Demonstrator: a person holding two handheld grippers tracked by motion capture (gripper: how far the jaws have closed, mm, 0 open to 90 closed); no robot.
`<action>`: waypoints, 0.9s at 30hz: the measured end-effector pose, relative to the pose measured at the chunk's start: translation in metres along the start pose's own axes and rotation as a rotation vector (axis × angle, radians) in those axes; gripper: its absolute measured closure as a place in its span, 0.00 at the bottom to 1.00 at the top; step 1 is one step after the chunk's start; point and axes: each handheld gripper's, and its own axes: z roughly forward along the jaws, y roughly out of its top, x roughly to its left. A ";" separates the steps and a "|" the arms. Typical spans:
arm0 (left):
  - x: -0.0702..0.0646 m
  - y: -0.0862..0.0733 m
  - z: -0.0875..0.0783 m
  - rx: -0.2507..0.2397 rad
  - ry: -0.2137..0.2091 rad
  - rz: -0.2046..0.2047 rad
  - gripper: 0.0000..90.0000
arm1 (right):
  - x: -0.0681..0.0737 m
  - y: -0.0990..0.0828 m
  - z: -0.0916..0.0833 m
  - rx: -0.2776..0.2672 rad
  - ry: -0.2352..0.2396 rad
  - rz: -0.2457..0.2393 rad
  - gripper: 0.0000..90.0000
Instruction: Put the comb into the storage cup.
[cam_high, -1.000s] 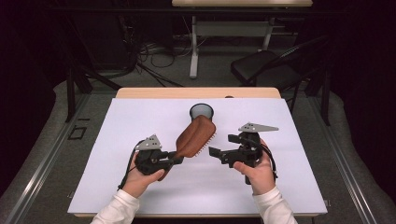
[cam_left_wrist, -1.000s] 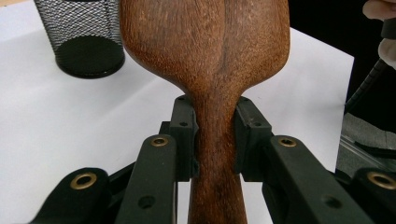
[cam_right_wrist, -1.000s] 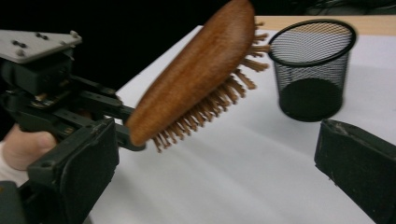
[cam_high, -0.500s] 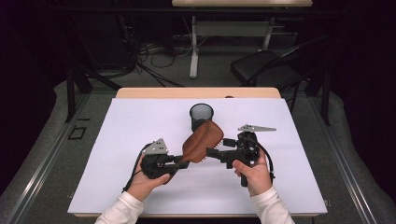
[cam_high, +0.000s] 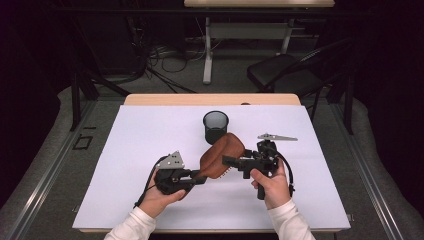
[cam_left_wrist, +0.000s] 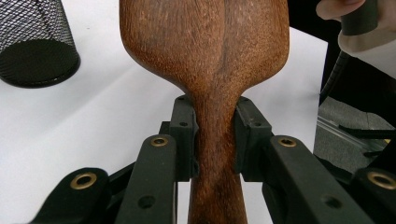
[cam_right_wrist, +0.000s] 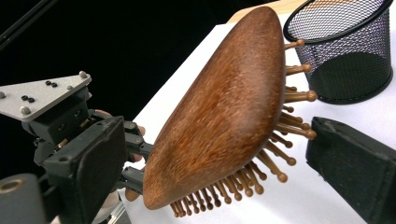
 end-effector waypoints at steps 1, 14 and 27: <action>0.000 0.000 0.000 -0.001 -0.002 -0.001 0.81 | 0.000 0.000 0.000 -0.003 0.002 0.005 0.08; -0.005 0.000 0.004 0.001 -0.017 0.014 0.81 | -0.006 0.000 0.000 -0.021 0.020 0.038 0.16; -0.010 -0.001 0.009 0.012 -0.027 0.028 0.81 | -0.008 -0.002 0.002 0.009 0.031 0.074 0.16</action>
